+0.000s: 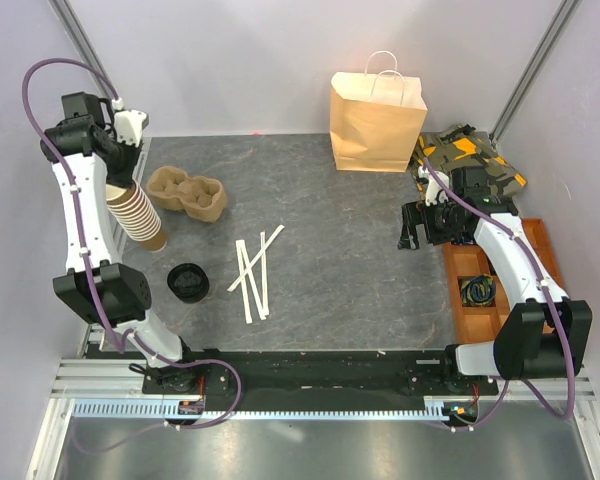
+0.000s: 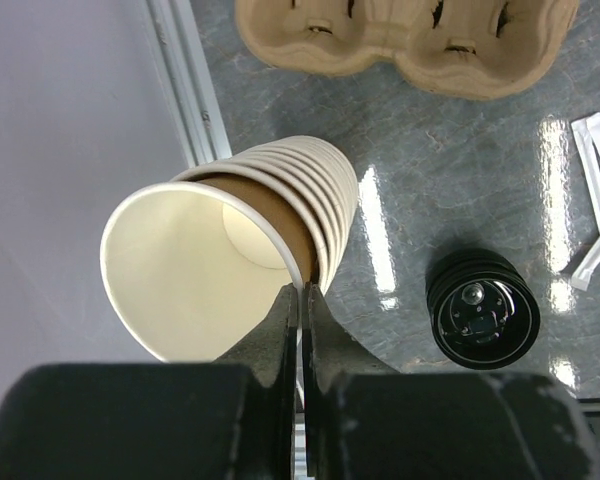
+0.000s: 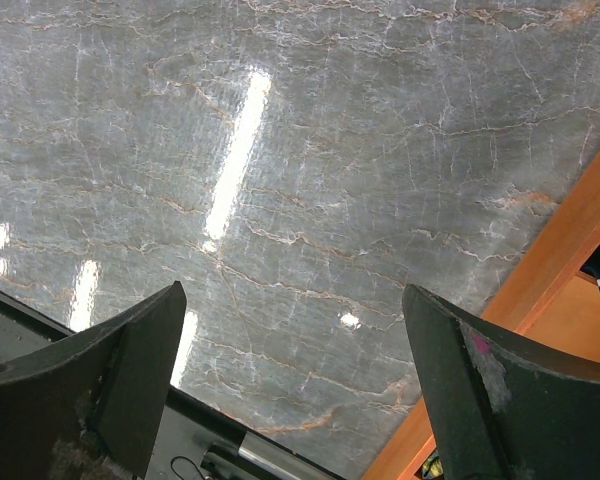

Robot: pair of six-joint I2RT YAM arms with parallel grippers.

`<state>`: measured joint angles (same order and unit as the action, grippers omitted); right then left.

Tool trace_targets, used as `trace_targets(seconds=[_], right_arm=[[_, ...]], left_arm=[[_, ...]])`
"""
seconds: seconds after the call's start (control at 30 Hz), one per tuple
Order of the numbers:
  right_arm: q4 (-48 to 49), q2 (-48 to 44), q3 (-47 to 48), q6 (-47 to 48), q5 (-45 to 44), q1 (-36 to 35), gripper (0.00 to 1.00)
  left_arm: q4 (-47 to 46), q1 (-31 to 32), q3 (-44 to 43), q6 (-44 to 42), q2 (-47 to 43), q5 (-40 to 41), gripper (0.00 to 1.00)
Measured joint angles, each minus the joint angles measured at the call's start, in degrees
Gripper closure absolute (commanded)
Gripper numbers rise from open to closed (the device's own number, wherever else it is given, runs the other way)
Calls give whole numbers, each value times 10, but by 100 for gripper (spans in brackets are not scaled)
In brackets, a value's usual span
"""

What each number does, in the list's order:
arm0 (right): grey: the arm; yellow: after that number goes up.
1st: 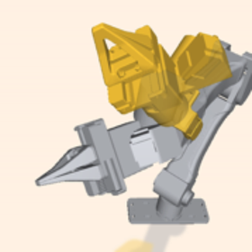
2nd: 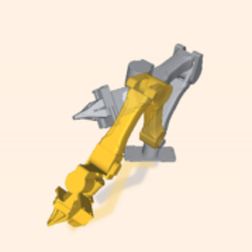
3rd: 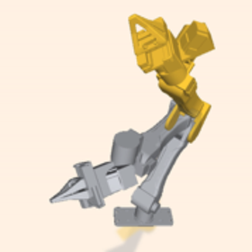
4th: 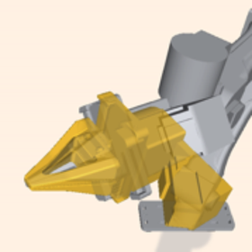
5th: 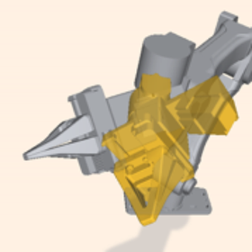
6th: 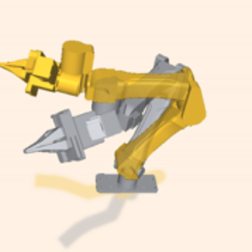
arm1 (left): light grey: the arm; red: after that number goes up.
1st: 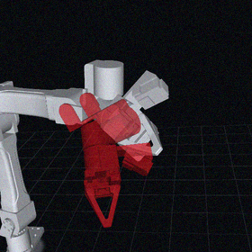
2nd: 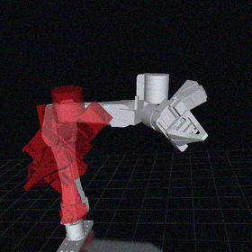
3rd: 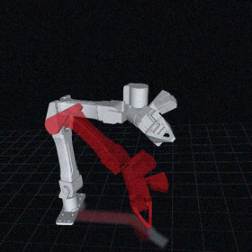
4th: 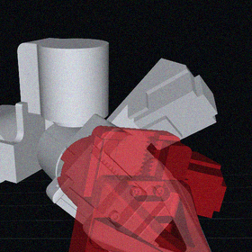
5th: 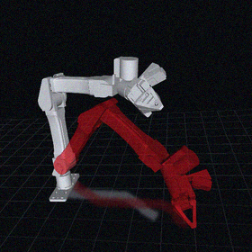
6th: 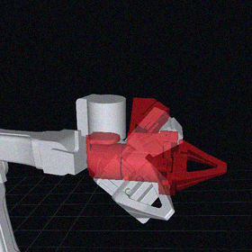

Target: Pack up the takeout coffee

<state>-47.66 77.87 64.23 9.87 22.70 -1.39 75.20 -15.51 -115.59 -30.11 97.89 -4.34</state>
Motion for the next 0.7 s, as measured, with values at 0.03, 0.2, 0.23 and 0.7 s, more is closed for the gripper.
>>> trace_targets(seconds=[0.03, 0.2, 0.23, 0.7], right_arm=[[0, 0, 0, 0, 0, 0, 2], [0, 0, 0, 0, 0, 0, 2], [0, 0, 0, 0, 0, 0, 2], [0, 0, 2, 0, 8, 0, 2]], left_arm=[[0, 0, -9, -1, 0, 2, 98], [0, 7, -45, -11, 0, 17, 98], [2, 10, -51, -13, 0, 19, 98], [-1, 126, -162, -73, -63, 99, 98]])
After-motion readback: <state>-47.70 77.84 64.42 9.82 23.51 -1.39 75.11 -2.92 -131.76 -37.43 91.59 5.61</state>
